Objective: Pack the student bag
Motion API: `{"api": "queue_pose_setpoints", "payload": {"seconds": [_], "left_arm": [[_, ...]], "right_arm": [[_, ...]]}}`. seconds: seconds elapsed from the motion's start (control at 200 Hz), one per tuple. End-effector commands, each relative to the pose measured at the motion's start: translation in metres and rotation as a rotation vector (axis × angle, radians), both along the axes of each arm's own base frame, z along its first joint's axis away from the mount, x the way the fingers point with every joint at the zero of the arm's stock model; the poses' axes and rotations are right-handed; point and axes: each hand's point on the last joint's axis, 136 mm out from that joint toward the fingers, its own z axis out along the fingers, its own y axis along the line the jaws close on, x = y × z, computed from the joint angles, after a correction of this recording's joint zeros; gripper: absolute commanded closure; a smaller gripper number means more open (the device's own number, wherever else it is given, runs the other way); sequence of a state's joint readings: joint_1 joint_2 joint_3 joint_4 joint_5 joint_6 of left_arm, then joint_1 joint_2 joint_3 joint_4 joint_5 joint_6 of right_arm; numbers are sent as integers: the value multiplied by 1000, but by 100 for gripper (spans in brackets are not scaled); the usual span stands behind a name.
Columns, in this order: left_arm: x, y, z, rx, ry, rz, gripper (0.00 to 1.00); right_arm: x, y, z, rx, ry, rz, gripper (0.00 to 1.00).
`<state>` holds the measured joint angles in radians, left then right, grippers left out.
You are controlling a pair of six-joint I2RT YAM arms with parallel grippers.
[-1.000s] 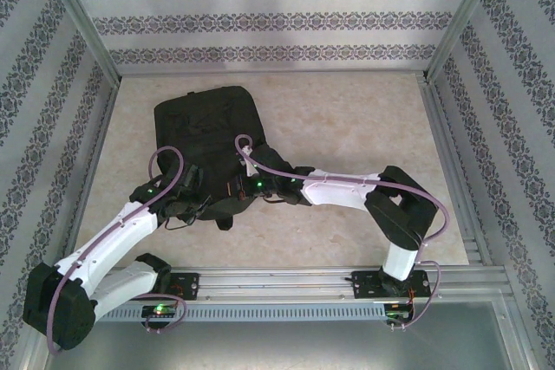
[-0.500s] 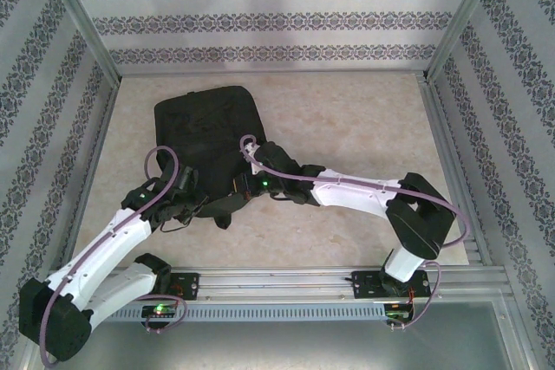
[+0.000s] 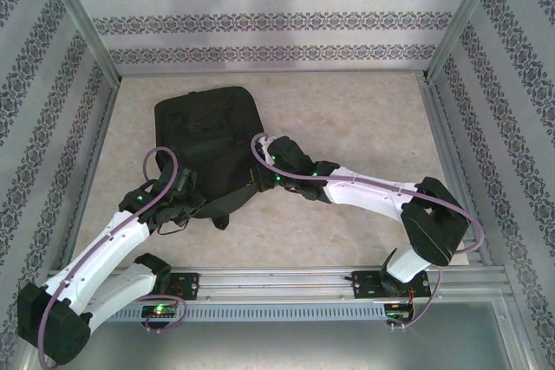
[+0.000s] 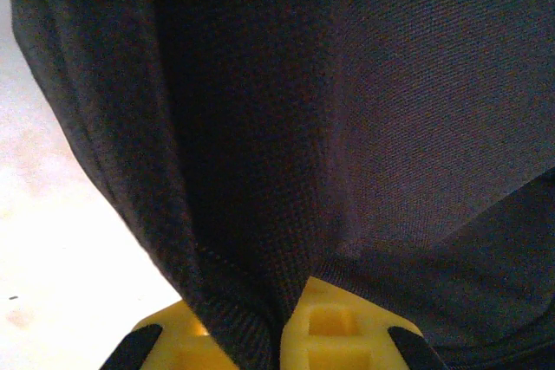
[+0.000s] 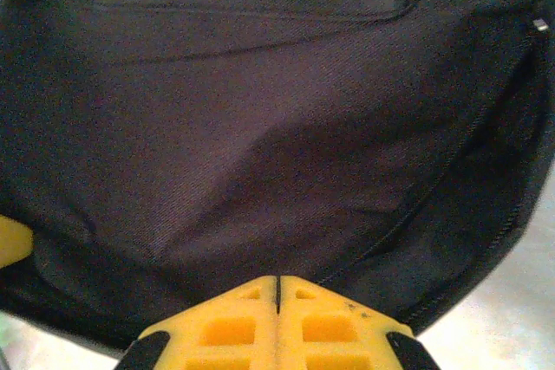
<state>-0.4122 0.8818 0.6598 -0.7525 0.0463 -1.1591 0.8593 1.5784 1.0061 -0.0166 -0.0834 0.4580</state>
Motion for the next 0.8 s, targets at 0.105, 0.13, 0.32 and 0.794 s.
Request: {"api": "queue_pose_setpoints", "payload": {"seconds": [0.105, 0.13, 0.32, 0.794], "left_arm": [[2, 28, -1, 212, 25, -117, 100], [4, 31, -1, 232, 36, -118, 100], [20, 56, 12, 270, 33, -58, 97], [50, 79, 23, -26, 8, 171, 39]], "right_arm": [[7, -15, 20, 7, -89, -17, 100], [4, -13, 19, 11, -82, -3, 100], [-12, 19, 9, 35, -29, 81, 100], [8, 132, 5, 266, 227, 32, 100]]}}
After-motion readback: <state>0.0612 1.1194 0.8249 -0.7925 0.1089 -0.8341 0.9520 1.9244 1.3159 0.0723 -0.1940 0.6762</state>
